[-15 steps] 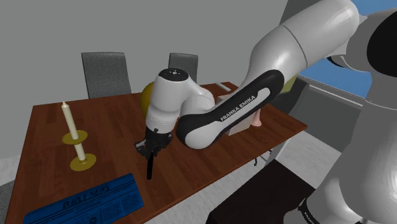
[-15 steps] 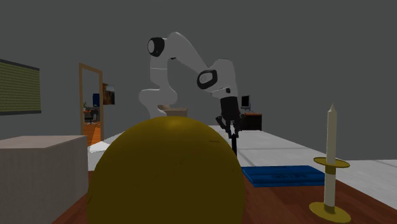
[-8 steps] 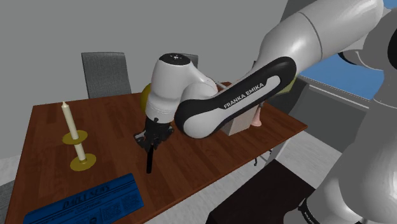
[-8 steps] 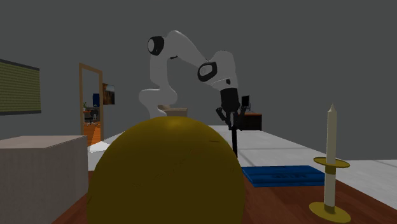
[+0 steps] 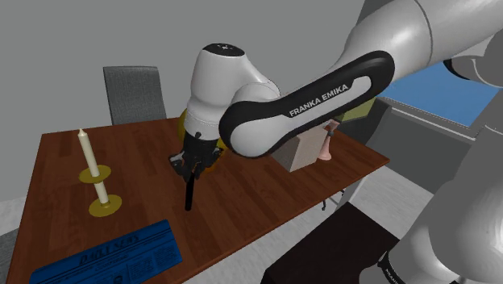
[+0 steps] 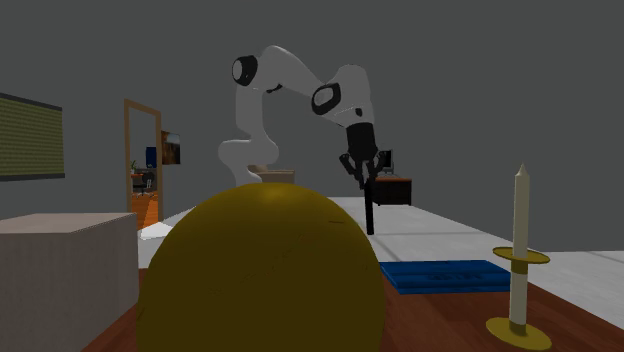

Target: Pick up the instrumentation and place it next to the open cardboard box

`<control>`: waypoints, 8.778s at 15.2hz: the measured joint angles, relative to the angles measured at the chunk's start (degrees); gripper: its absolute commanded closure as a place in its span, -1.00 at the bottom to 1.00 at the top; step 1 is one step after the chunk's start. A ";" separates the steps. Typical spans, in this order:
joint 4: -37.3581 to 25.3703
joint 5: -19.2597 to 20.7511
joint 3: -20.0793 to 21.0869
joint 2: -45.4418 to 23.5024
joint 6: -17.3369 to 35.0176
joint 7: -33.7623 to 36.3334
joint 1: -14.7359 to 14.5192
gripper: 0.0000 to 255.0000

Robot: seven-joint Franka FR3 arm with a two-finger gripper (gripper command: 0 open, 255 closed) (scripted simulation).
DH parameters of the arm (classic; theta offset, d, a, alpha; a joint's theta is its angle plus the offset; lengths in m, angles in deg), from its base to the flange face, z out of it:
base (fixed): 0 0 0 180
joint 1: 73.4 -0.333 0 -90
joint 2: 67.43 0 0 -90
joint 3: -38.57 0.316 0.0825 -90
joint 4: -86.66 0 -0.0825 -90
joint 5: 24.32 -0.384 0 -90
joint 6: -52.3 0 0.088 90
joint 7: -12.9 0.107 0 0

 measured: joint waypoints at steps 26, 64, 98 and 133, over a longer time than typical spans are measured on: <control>-12.35 -7.60 0.51 7.87 -18.61 -6.12 0.83 1.00; -6.22 -19.49 -31.37 15.34 -21.37 -60.39 18.57 1.00; -63.88 -30.67 -43.27 -29.20 -40.22 -90.32 40.05 1.00; -41.48 -33.48 -42.04 -32.04 -15.75 -96.57 38.46 1.00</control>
